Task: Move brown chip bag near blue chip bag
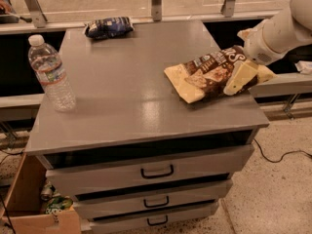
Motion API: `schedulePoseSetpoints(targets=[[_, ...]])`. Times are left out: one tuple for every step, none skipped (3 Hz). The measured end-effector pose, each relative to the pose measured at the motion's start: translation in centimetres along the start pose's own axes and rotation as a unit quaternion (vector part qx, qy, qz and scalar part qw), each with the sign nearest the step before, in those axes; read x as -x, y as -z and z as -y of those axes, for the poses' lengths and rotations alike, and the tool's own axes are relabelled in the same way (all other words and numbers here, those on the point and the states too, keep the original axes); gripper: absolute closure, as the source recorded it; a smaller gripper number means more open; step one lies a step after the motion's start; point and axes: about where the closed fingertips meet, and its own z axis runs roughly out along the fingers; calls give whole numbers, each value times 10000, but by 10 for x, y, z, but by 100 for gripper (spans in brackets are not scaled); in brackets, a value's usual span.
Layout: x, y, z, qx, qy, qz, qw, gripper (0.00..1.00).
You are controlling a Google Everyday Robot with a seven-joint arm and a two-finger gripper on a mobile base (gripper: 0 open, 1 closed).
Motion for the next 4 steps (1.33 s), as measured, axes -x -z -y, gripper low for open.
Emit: schedulePoseSetpoints(targets=[[-8, -23, 13, 67, -270, 183, 9994, 0], [-14, -38, 17, 213, -501, 221, 9983, 18], [-17, -46, 18, 313, -636, 249, 9972, 41], [-17, -46, 18, 316, -641, 251, 9971, 64]])
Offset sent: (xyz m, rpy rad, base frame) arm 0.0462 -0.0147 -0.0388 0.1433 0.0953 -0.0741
